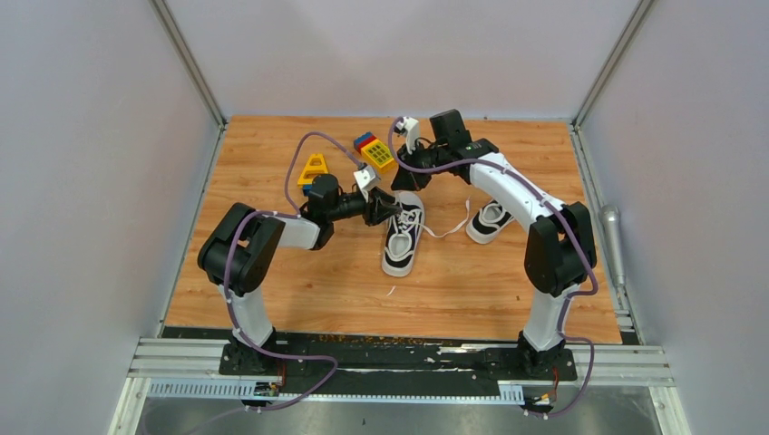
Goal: Tie the shoes
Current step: Wrap the shoelace around the shoelace.
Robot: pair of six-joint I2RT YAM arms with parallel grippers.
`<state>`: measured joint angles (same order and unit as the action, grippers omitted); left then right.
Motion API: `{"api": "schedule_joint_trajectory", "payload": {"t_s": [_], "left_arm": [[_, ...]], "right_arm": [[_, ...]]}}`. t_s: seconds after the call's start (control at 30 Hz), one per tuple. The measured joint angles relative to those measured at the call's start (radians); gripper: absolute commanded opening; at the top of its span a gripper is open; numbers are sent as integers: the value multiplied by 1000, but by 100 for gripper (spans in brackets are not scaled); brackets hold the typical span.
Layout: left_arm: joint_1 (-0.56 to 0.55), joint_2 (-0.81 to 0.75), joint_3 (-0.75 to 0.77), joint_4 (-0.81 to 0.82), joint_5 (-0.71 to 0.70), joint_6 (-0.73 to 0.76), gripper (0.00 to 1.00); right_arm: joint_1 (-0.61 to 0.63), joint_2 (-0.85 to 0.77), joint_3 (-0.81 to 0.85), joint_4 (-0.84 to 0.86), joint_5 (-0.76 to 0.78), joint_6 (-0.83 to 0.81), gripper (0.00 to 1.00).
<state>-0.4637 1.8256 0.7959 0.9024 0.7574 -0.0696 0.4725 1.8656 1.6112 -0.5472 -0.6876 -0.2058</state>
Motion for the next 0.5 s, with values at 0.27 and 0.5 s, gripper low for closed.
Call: {"api": "schedule_joint_trajectory", "payload": {"t_s": [0.27,0.5], "left_arm": [[-1,-1,-8,0,49,-11,46],[-15,-2,-18,0,18,-27,45]], "right_arm": [[0,19,12,16,14,23,0],[0,20,13,27,22,52,0]]}}
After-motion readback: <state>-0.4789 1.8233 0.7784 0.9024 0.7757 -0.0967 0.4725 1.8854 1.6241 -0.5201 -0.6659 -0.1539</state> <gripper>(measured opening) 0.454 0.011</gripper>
